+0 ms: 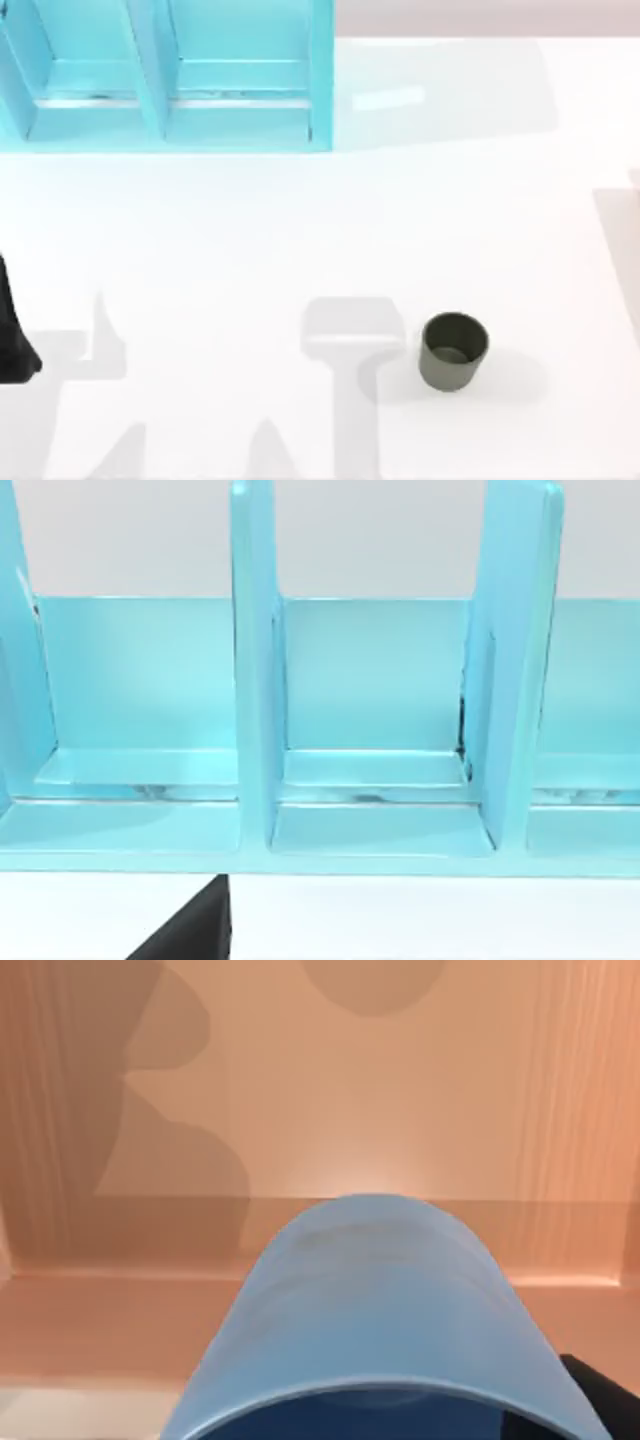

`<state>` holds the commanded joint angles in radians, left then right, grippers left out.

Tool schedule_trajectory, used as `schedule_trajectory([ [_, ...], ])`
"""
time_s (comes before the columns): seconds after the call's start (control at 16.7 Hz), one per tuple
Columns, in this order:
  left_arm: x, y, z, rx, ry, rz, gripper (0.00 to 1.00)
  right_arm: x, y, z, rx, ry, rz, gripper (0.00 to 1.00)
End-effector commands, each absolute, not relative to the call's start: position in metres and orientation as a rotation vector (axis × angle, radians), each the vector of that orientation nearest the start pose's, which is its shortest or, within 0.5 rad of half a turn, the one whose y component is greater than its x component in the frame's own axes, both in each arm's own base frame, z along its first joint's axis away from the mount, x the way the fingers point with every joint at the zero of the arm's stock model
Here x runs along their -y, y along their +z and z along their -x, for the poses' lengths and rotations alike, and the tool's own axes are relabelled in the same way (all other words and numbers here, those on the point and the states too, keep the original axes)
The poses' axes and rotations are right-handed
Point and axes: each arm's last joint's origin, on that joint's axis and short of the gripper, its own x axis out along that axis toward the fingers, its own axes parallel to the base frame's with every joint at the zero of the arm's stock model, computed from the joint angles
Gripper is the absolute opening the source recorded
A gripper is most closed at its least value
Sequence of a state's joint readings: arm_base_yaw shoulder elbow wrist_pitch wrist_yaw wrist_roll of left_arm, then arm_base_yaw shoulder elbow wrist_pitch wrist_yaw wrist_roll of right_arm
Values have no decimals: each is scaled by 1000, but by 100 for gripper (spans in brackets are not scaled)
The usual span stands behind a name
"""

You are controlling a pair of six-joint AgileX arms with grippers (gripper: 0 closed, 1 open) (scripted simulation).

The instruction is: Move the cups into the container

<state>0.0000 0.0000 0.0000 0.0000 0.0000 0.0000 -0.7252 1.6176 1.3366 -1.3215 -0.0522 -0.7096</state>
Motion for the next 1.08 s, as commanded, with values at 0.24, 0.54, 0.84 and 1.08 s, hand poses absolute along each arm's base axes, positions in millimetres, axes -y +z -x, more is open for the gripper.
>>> schedule_trajectory([
  [0.24, 1, 160, -106, 0, 0, 0, 100, 181, 223, -216, -1560, 31, -61, 0],
  [0.54, 1, 160, -106, 0, 0, 0, 100, 179, 215, -216, -1557, 31, -60, 0],
  [0.84, 1, 160, -106, 0, 0, 0, 100, 179, 215, -216, -1557, 31, -60, 30],
  [1.08, 1, 160, -106, 0, 0, 0, 100, 179, 215, -216, -1557, 31, -60, 60],
])
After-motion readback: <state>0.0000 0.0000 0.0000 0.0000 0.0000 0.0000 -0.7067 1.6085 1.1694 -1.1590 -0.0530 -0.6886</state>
